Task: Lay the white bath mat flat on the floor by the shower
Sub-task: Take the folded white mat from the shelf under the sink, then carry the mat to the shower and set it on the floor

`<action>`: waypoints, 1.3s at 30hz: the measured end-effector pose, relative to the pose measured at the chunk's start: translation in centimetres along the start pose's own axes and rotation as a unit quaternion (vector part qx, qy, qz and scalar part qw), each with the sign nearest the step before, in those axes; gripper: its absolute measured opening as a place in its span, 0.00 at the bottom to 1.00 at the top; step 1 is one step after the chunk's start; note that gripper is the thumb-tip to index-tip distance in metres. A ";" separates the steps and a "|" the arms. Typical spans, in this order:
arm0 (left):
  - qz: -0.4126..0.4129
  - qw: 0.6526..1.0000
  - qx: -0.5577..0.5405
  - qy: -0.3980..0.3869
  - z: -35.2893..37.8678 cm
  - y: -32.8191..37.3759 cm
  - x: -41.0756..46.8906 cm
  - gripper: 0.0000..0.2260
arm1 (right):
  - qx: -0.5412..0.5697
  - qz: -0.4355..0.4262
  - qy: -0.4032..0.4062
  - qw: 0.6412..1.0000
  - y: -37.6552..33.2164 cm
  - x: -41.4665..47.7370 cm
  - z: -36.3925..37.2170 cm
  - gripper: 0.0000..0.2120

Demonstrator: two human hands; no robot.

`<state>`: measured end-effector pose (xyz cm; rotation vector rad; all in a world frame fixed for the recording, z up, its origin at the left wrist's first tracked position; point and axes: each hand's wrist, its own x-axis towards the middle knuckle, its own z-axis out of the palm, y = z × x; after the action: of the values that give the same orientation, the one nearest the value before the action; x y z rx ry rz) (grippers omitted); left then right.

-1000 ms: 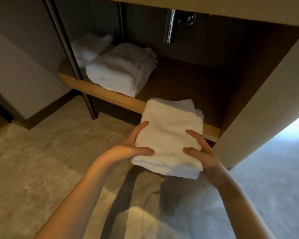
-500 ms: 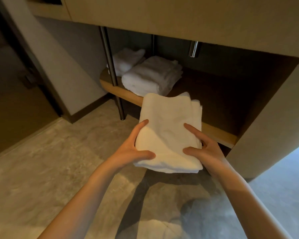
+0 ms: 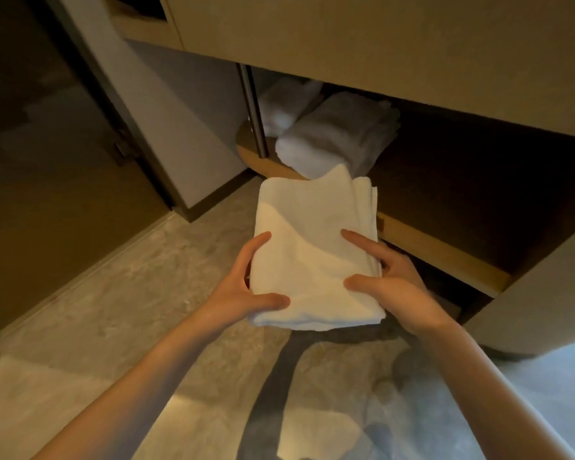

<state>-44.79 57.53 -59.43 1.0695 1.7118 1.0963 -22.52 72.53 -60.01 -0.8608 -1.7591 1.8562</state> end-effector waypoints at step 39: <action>0.100 0.988 -0.073 0.087 -21.3 64.7 -21.5 0.43 | -0.046 -0.097 0.047 0.993 -71.2 -15.2 6.3 0.30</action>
<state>-43.75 49.09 11.54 1.0958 1.6529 1.4568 -23.31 64.28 12.55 -0.7680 -1.8113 1.5971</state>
